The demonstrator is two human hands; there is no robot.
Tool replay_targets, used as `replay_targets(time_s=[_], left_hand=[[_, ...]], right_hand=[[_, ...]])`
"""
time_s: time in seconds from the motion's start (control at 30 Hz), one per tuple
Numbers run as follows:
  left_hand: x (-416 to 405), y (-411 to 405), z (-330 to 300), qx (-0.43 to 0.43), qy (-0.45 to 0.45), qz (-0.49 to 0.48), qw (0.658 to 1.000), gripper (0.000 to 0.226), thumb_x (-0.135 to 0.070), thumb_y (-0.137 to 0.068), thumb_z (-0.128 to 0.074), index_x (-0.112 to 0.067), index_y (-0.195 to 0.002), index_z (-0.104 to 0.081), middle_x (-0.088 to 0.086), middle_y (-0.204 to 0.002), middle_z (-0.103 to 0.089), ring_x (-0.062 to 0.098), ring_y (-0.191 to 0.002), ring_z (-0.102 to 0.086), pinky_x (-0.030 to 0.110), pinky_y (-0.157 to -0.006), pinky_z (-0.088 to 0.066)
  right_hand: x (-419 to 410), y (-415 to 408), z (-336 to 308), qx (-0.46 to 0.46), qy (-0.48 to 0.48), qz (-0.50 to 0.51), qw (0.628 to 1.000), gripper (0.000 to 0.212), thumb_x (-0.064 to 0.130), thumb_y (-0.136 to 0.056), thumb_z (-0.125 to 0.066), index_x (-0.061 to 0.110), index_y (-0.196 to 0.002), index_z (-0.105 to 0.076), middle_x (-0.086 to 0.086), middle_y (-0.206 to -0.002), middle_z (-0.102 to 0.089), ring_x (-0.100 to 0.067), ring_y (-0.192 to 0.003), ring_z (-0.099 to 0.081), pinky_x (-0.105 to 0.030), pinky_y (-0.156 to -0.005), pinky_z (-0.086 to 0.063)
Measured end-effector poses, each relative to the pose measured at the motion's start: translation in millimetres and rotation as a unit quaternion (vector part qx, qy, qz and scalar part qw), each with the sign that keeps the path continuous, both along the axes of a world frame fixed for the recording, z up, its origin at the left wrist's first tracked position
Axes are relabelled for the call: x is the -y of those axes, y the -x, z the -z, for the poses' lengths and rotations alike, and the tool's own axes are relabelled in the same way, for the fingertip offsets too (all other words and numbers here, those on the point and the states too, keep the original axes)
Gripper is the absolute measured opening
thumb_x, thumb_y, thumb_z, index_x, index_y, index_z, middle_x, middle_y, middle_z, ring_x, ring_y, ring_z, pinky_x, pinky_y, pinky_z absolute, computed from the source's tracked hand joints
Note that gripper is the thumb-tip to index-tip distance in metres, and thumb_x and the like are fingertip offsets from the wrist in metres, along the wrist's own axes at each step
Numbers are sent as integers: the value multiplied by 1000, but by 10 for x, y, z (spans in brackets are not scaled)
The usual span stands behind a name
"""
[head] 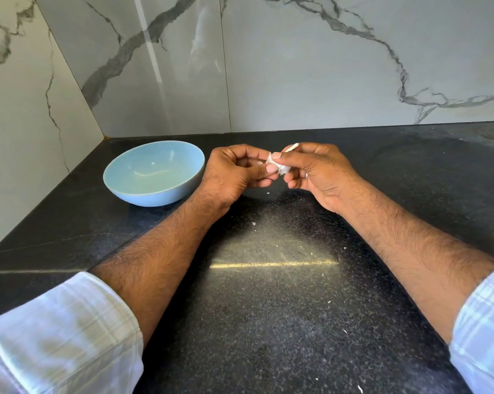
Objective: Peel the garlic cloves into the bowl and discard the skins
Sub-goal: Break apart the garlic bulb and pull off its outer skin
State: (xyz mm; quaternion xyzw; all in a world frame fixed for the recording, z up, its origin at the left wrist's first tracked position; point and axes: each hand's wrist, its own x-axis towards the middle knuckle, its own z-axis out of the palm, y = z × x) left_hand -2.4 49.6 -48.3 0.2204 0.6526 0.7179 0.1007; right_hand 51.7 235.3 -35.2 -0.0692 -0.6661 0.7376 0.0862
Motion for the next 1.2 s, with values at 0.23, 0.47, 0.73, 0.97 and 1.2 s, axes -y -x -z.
replay_targets(time_s=[0.23, 0.47, 0.73, 0.97, 1.2], left_hand=[[-28, 18, 31, 18, -15, -44, 999, 10, 3, -83, -84, 0, -91, -77, 22, -92, -80, 34, -91, -81, 35, -79, -67], [-78, 22, 45, 24, 7, -63, 998, 12, -2, -86, -85, 1, -92, -76, 21, -84, -79, 29, -78, -80, 30, -69, -67], [-83, 83, 78, 11, 15, -59, 998, 21, 3, -84, -87, -1, -97, -71, 18, -84, -76, 28, -78, -79, 32, -64, -64], [-88, 96, 79, -11, 50, -71, 996, 18, -3, -88, -85, 1, -101, -72, 14, -82, -76, 27, -78, -79, 30, -62, -62], [-83, 118, 77, -9, 52, -74, 996, 7, -6, -93, -81, -5, -96, -74, 12, -81, -78, 29, -80, -79, 36, -68, -64]], right_hand=[[-45, 12, 53, -4, 22, -70, 997, 26, 9, -93, -76, 3, -118, -76, -18, -99, -74, -19, -79, -65, -30, -76, -58], [27, 55, 20, 4, 37, -53, 998, 19, 6, -96, -72, -2, -112, -74, -16, -90, -66, -14, -65, -55, -28, -60, -47], [86, 111, 22, 25, 13, 33, 999, 14, 12, -103, -58, 5, -92, -62, -10, -77, -52, -8, -50, -37, -23, -43, -23], [47, 74, 50, 27, -28, 18, 999, 10, 17, -98, -73, 7, -96, -73, -11, -81, -65, -9, -54, -45, -18, -42, -33], [-102, 53, 84, 27, 39, -43, 998, 28, -11, -97, -60, -1, -120, -71, -24, -107, -70, -16, -73, -61, -28, -67, -54]])
